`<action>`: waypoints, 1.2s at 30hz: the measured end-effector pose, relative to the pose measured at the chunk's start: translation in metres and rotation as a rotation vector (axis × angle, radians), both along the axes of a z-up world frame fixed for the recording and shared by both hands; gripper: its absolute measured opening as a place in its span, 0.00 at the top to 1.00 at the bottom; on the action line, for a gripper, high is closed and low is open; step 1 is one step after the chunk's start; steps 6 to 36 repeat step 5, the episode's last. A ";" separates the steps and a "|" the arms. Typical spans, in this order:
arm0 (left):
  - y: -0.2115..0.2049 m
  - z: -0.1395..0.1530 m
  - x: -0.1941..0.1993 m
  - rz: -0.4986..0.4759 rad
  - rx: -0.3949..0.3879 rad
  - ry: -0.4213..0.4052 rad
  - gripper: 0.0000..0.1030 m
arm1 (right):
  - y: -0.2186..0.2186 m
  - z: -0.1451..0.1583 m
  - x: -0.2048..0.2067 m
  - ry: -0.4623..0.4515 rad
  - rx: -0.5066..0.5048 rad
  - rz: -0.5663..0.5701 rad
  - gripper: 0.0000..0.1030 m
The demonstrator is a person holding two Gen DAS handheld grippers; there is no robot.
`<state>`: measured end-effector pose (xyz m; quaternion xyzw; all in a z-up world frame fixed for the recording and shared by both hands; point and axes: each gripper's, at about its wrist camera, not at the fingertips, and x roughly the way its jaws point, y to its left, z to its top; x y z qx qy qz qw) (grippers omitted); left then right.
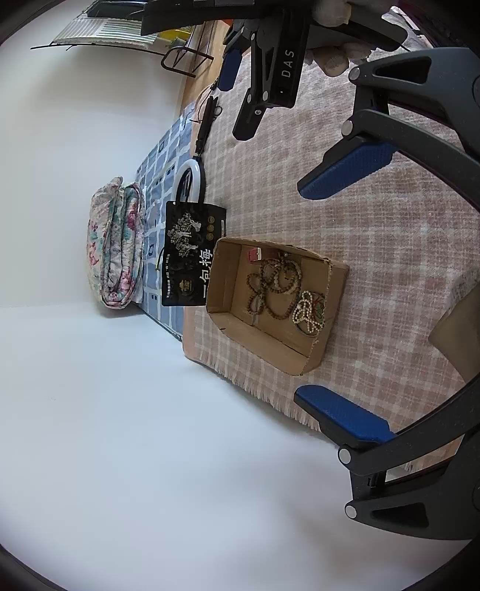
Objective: Organize jewelry
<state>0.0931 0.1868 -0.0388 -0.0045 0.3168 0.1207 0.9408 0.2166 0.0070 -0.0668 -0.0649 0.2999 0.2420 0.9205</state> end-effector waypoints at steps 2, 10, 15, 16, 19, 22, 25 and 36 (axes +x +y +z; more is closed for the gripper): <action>-0.002 0.001 0.000 0.000 0.007 -0.005 0.01 | 0.000 -0.001 0.000 0.004 0.001 0.000 0.00; -0.003 0.002 -0.001 0.013 0.017 -0.012 0.01 | -0.002 -0.001 0.001 0.008 0.004 -0.007 0.00; -0.003 0.002 -0.001 0.013 0.017 -0.012 0.01 | -0.002 -0.001 0.001 0.008 0.004 -0.007 0.00; -0.003 0.002 -0.001 0.013 0.017 -0.012 0.01 | -0.002 -0.001 0.001 0.008 0.004 -0.007 0.00; -0.003 0.002 -0.001 0.013 0.017 -0.012 0.01 | -0.002 -0.001 0.001 0.008 0.004 -0.007 0.00; -0.003 0.002 -0.001 0.013 0.017 -0.012 0.01 | -0.002 -0.001 0.001 0.008 0.004 -0.007 0.00; -0.003 0.002 -0.001 0.013 0.017 -0.012 0.01 | -0.002 -0.001 0.001 0.008 0.004 -0.007 0.00; -0.003 0.002 -0.001 0.013 0.017 -0.012 0.01 | -0.002 -0.001 0.001 0.008 0.004 -0.007 0.00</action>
